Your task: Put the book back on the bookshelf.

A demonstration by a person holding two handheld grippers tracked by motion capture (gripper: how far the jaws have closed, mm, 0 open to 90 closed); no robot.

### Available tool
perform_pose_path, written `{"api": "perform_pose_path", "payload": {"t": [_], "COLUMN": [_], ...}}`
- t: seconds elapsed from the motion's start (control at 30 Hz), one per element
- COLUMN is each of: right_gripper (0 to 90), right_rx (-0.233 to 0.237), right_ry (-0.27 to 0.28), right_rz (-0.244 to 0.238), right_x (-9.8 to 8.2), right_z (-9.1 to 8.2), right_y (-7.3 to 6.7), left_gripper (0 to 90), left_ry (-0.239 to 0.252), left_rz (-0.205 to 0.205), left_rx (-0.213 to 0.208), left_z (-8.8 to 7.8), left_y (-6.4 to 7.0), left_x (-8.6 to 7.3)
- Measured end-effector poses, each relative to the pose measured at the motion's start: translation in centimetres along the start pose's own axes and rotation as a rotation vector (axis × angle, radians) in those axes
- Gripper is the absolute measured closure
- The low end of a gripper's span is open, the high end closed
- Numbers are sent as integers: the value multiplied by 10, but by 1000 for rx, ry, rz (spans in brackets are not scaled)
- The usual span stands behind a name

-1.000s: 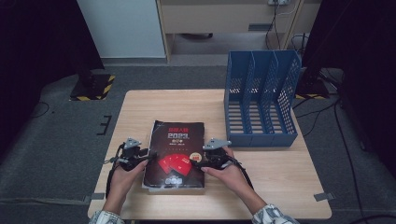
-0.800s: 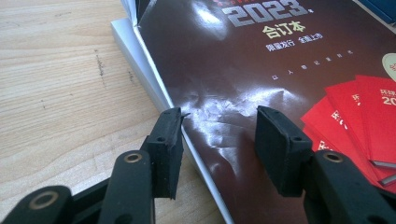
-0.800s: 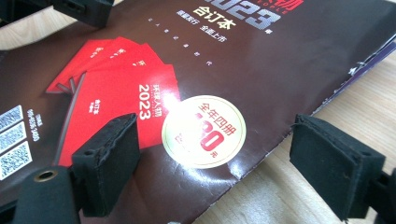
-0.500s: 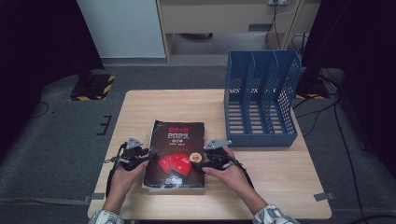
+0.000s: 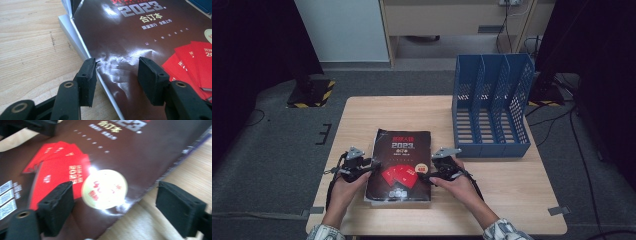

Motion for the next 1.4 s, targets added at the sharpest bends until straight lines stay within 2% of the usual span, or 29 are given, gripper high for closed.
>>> {"api": "perform_pose_path", "payload": {"t": [0.13,0.23,0.43,0.53,0.83,0.97,1.07,1.23,1.4], "right_gripper": [117,110,123,137,200,206,209,224,300], "right_rx": [7,29,72,66,61,95,119,119,139], "right_ry": [-11,-8,-17,-23,-29,-21,-16,-9,6], "right_rz": [28,26,51,30,-24,-35,1,63,63], "right_x": [-1,-1,-2,-1,0,-3,-1,9,18], "right_z": [1,4,7,5,-9,-22,-22,-5,4], "right_y": [3,2,1,-1,-13,-20,-15,-1,5], "left_gripper": [485,463,461,463,467,468,468,467,467], "left_ry": [10,28,20,13,-21,-31,-30,-33,-28], "left_rz": [-3,-15,-14,0,50,70,63,57,51], "left_rx": [-8,-12,-14,-12,-50,-79,-82,-80,-89], "left_z": [0,2,3,2,0,-1,0,0,0], "left_y": [-1,-2,-3,-2,4,6,5,5,4], "left_x": [-1,-2,-1,0,0,-1,-1,-1,-2]}}
Point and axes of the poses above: each handheld gripper's, and its own axes: z roughly forward along the jaws, x roughly out of its top, y roughly to its right, the point moved 1 cm from there along z, roughly forward along the jaws, and after that the axes turned 7 degrees about -x, right-handed, at the moved point
